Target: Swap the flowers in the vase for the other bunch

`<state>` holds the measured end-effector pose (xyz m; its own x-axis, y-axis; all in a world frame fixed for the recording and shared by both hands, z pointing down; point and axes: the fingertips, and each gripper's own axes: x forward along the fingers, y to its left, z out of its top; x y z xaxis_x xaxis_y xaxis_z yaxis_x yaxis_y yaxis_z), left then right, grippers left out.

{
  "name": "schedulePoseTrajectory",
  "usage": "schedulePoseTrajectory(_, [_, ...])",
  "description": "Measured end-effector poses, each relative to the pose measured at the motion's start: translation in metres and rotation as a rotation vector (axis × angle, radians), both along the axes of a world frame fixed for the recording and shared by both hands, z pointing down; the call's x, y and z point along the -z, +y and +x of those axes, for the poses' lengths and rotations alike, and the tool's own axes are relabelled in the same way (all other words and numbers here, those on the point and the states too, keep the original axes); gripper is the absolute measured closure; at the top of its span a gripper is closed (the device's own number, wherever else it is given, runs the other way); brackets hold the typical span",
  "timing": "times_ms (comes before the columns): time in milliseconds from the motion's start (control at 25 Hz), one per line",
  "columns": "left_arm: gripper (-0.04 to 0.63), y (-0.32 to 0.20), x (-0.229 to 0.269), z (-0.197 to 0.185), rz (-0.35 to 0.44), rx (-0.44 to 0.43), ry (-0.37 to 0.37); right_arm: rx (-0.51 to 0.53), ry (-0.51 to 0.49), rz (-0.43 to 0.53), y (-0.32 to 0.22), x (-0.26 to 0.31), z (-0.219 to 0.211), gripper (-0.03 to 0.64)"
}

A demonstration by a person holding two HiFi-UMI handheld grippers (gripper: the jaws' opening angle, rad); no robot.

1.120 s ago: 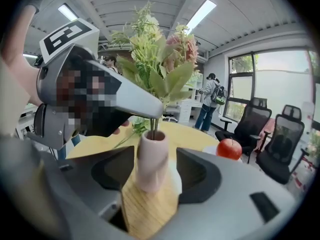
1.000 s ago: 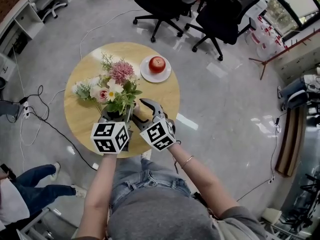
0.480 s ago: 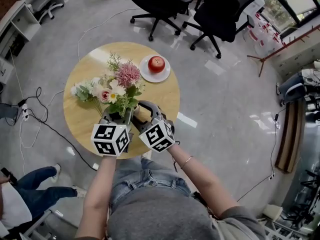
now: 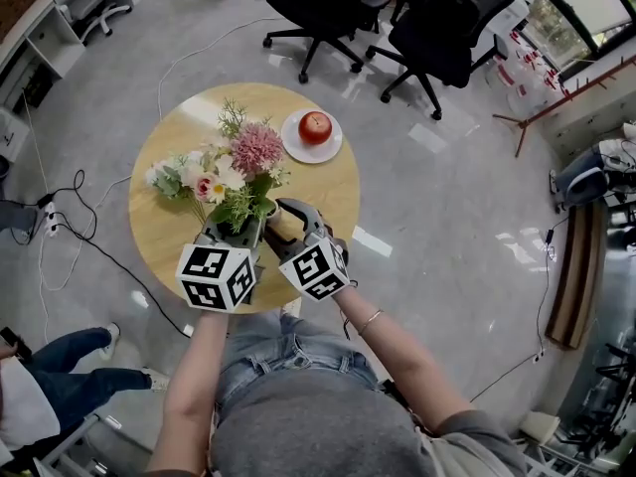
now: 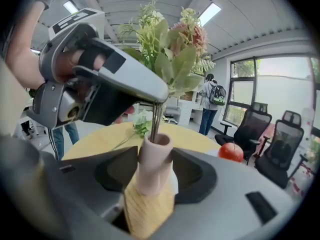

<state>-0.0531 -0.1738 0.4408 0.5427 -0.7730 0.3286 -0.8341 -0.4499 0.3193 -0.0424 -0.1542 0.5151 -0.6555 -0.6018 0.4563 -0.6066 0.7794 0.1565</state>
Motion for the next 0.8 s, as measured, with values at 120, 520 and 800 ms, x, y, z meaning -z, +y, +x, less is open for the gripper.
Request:
schedulePoseTrajectory(120, [0.538,-0.001,0.011,-0.002,0.012,-0.009,-0.008,-0.001,-0.001,0.0,0.0,-0.001,-0.002,0.396])
schedulePoseTrajectory(520, [0.543,-0.014,0.063,-0.009,0.089,-0.009,-0.076,0.005,-0.009,0.005,0.0,0.003,-0.004,0.396])
schedulePoseTrajectory(800, [0.543,-0.017,0.106,-0.012,0.143,0.011,-0.045,0.018,-0.013,0.008,0.002,0.0,0.002,0.396])
